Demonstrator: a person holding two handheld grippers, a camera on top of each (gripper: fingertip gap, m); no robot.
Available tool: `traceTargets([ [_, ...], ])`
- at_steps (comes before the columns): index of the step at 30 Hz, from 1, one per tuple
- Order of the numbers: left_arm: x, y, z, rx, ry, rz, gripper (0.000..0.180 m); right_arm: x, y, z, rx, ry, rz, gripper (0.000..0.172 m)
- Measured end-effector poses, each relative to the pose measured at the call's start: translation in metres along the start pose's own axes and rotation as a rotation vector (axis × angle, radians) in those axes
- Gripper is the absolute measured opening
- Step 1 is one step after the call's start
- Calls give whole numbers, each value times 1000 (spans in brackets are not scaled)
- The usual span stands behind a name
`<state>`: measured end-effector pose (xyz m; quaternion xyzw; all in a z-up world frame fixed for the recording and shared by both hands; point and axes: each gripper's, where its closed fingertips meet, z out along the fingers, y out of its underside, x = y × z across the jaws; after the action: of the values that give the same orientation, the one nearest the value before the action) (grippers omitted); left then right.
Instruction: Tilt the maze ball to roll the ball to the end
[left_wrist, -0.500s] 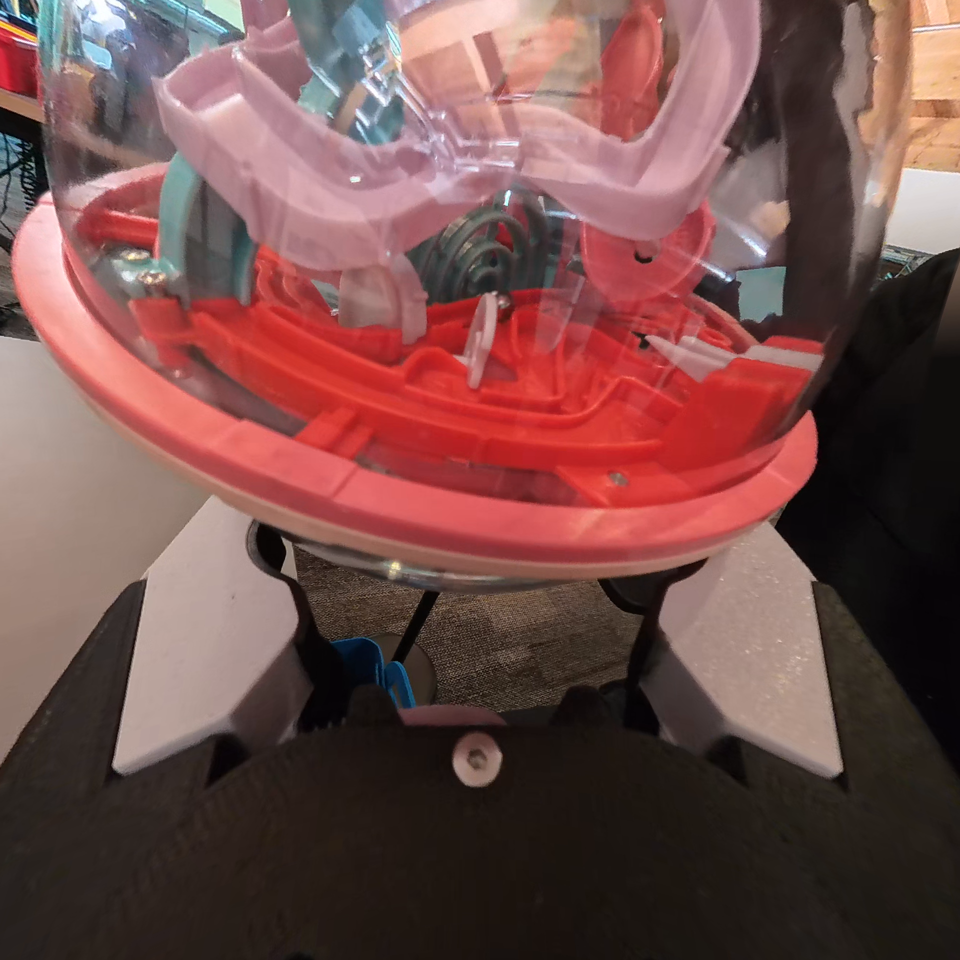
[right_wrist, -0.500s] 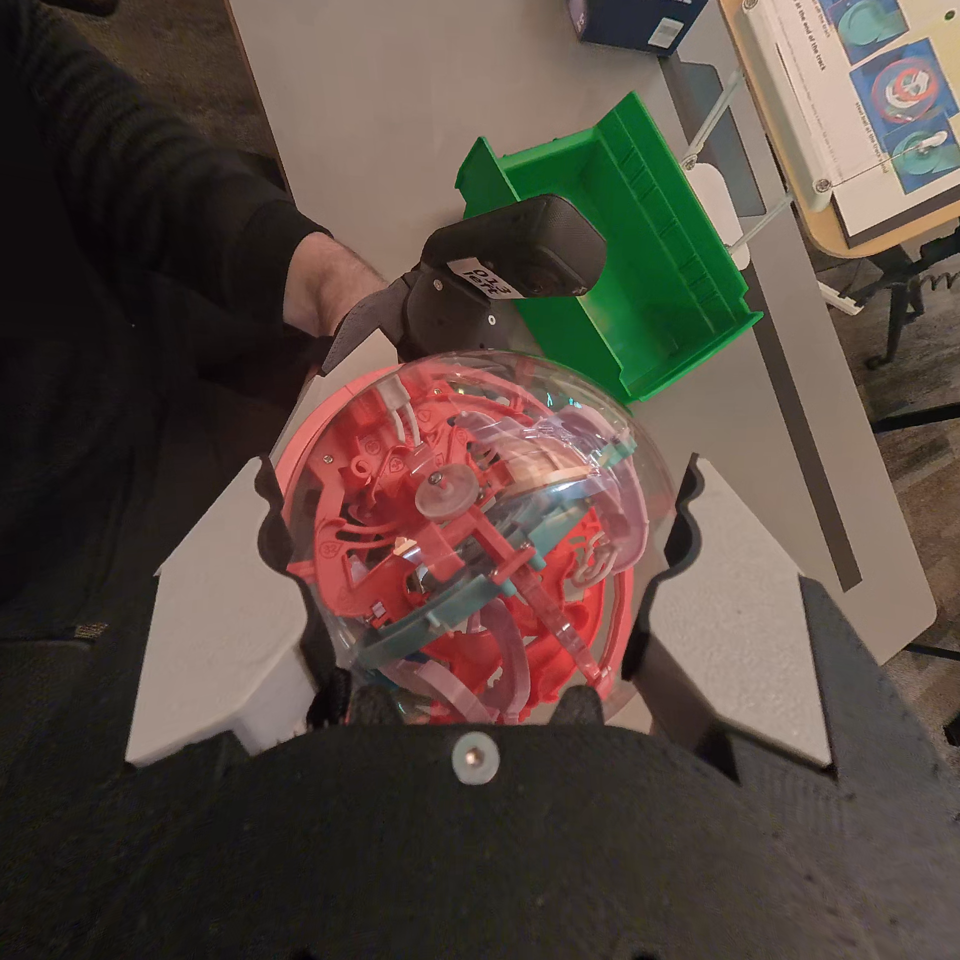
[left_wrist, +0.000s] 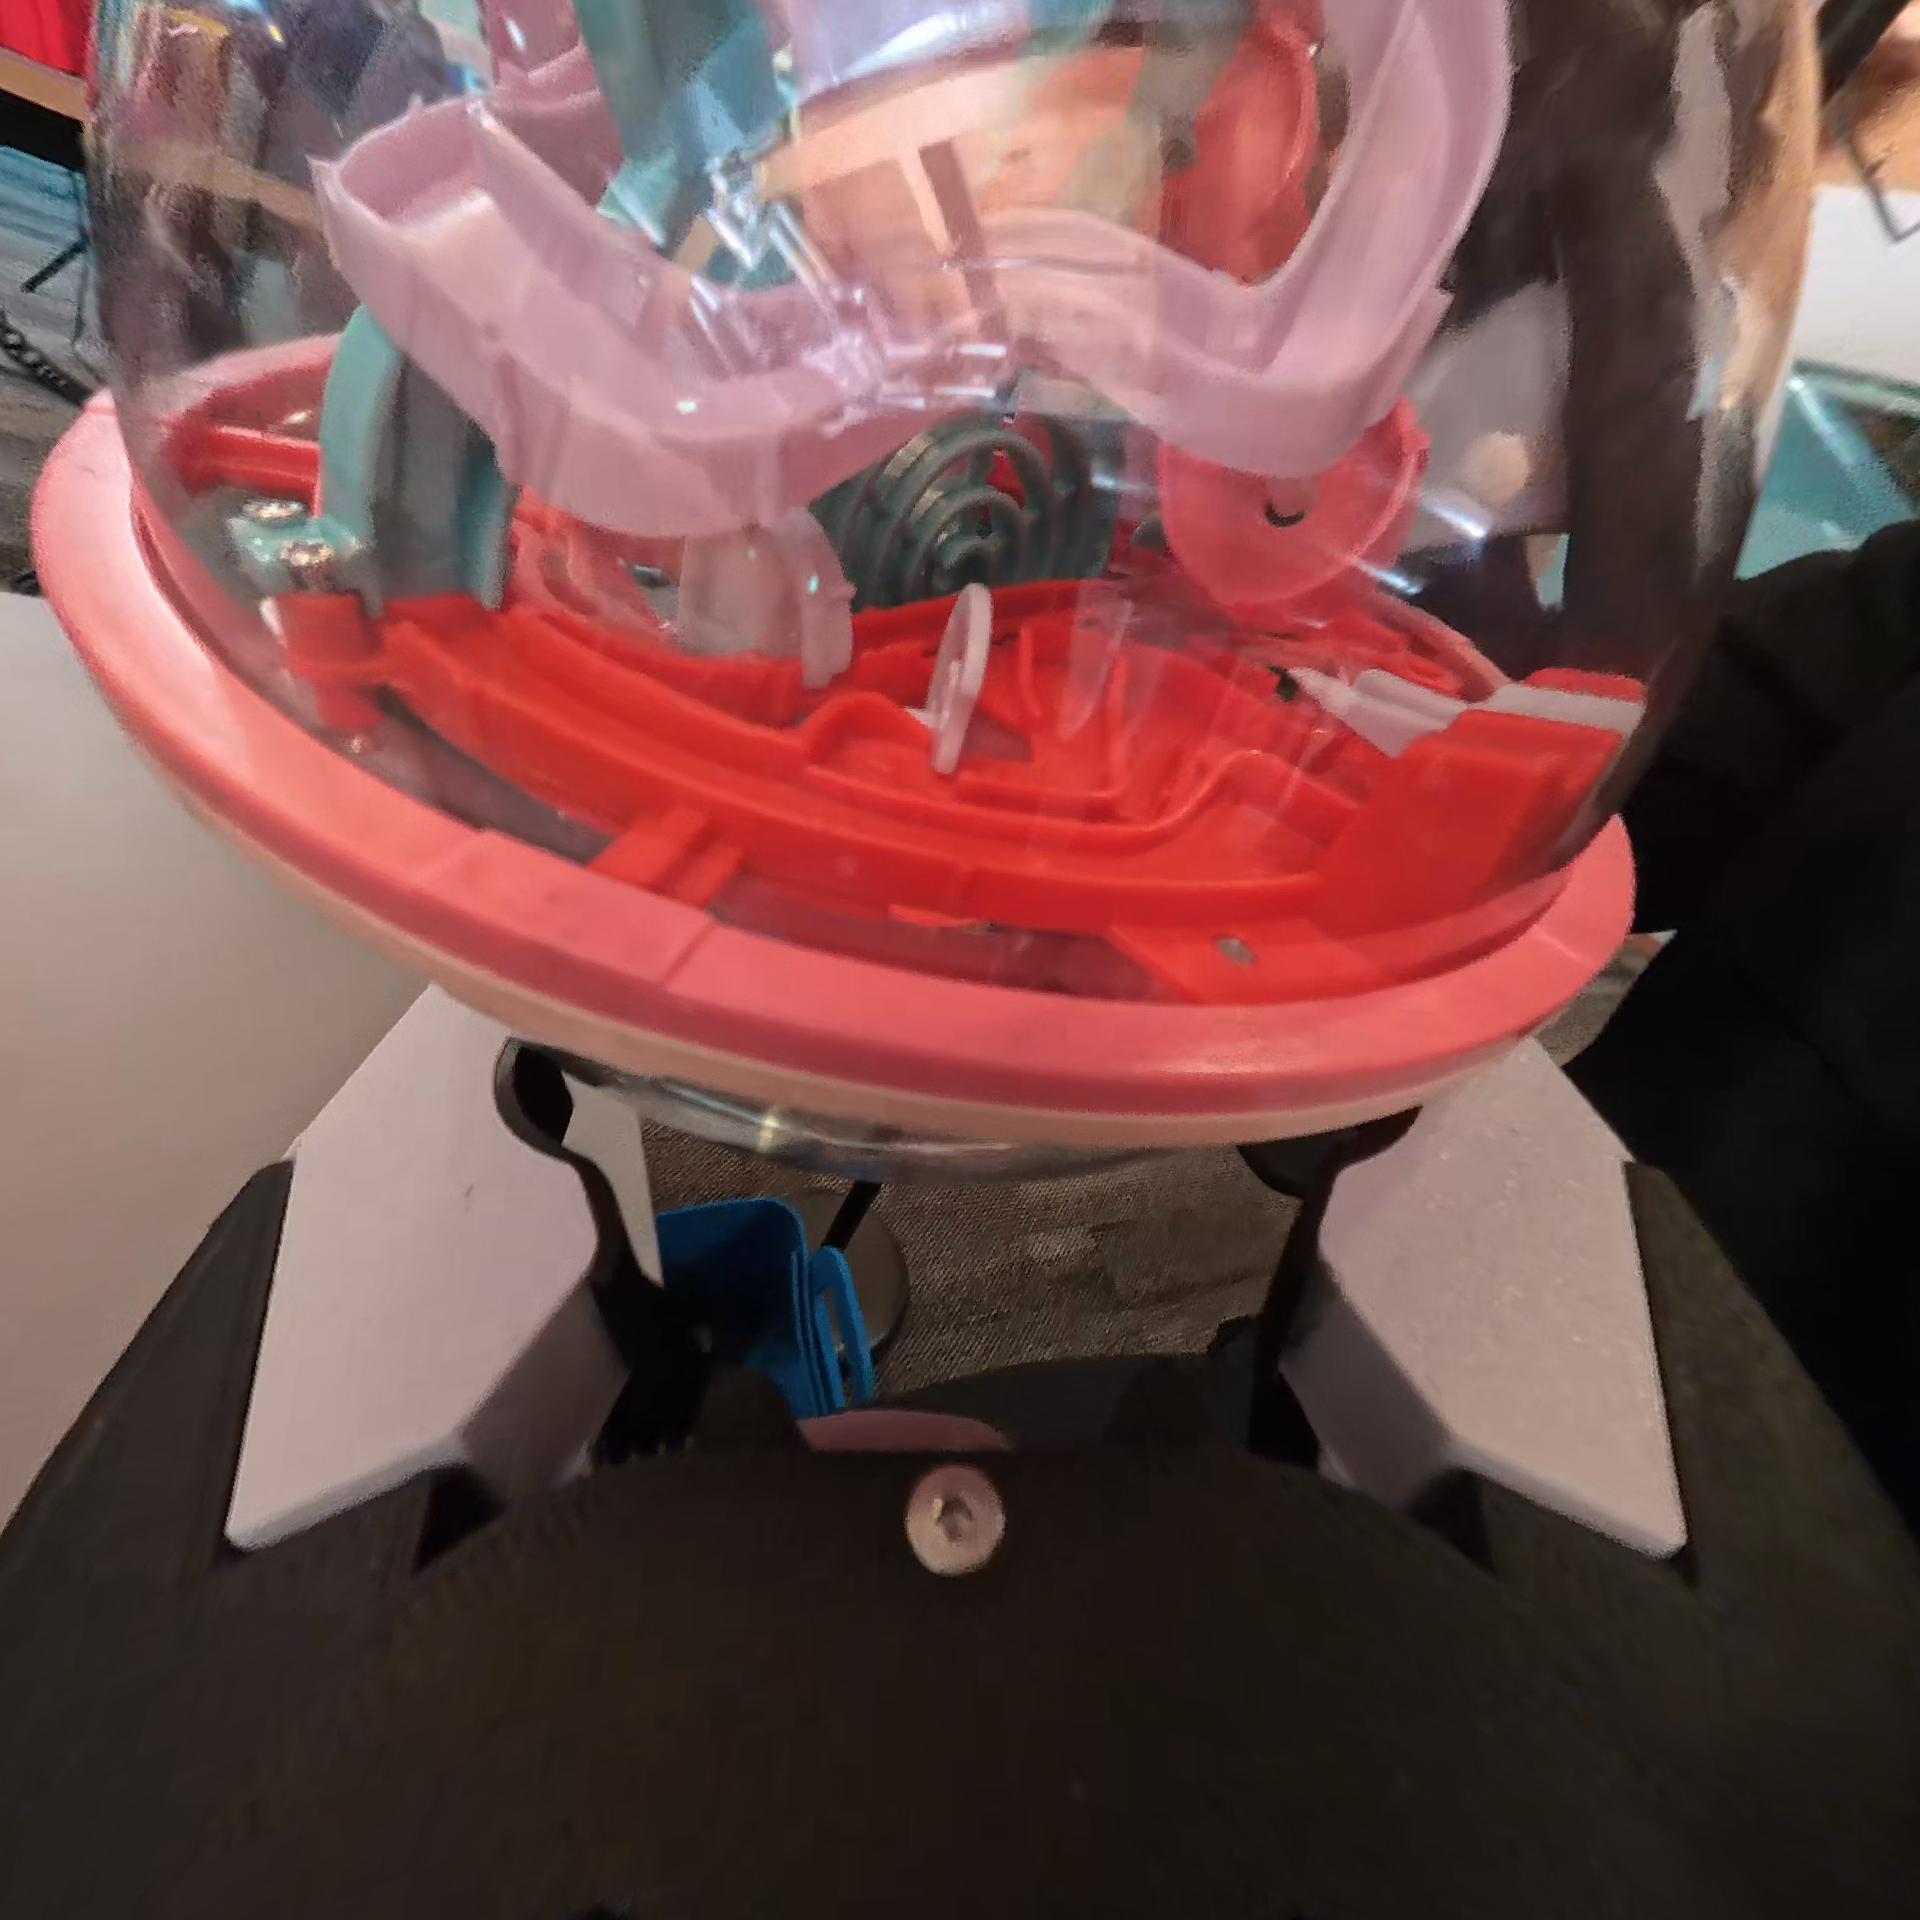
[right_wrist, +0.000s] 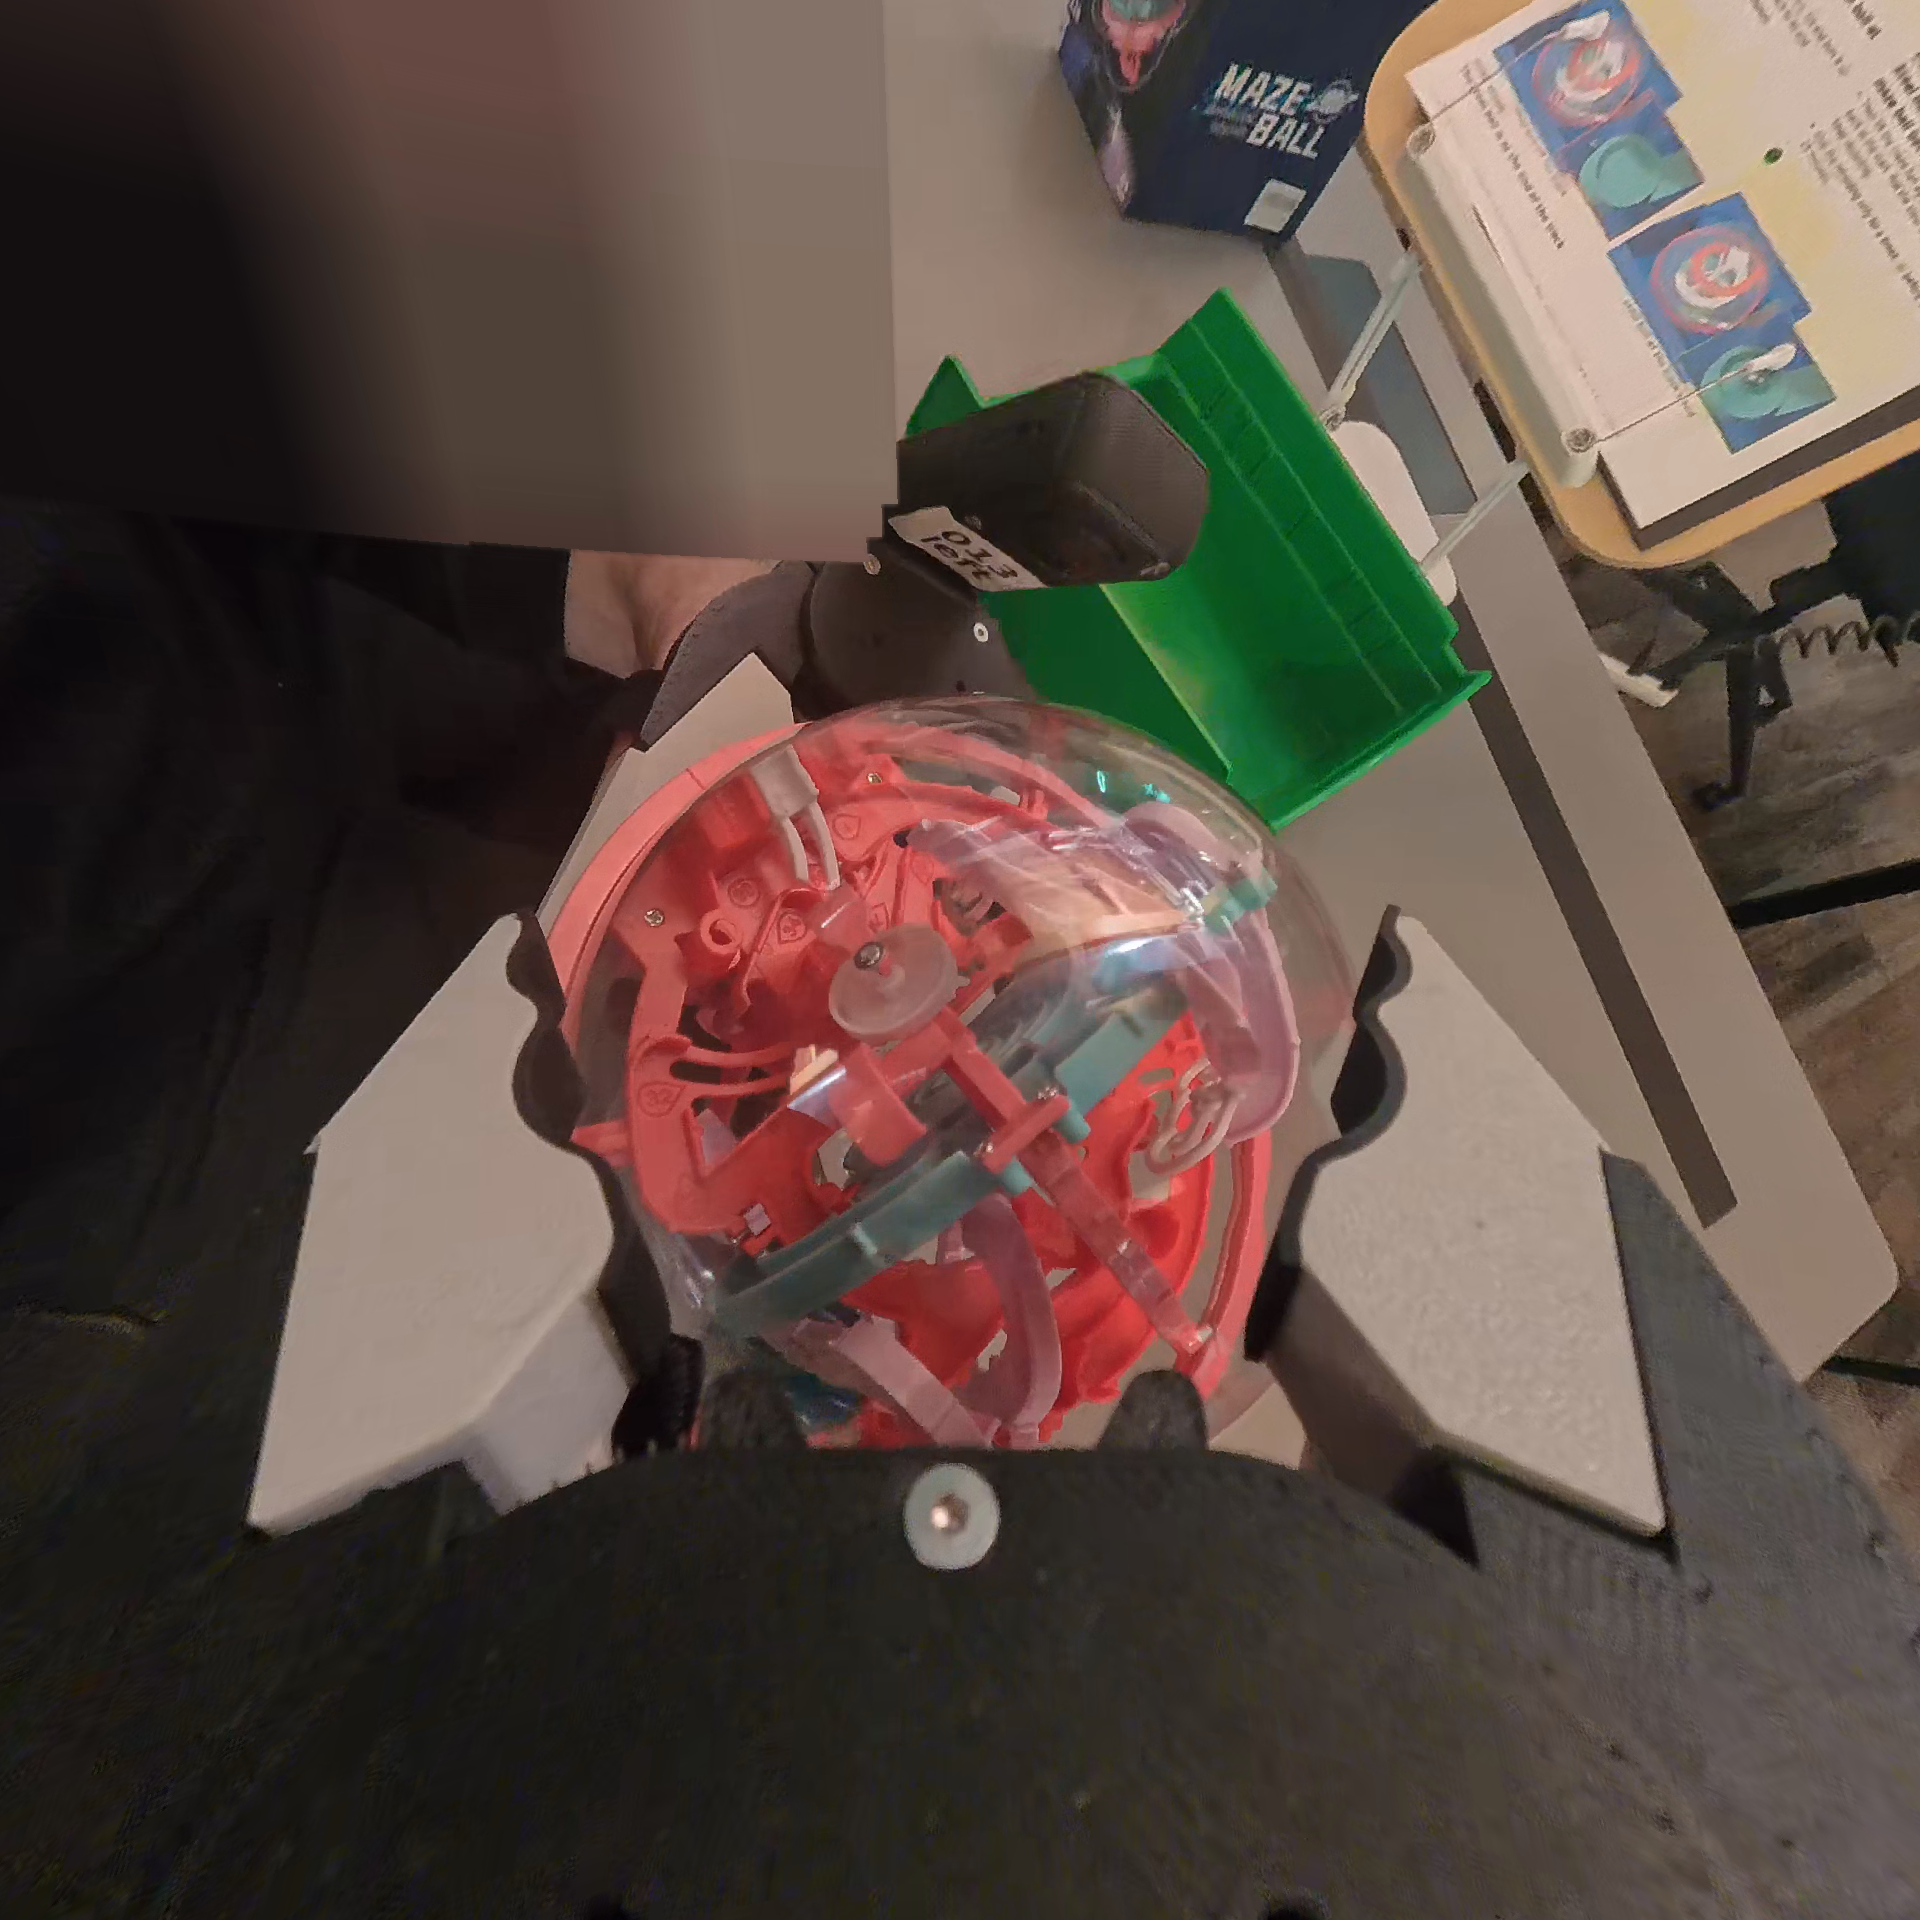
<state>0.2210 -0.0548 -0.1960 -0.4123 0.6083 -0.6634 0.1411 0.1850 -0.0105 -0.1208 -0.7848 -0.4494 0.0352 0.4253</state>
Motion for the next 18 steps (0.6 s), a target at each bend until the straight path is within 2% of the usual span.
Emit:
traceTargets([
  [18,-2,-7,-16,-65,-137,110,150,-1,-11,-6,181,96,-46,149],
])
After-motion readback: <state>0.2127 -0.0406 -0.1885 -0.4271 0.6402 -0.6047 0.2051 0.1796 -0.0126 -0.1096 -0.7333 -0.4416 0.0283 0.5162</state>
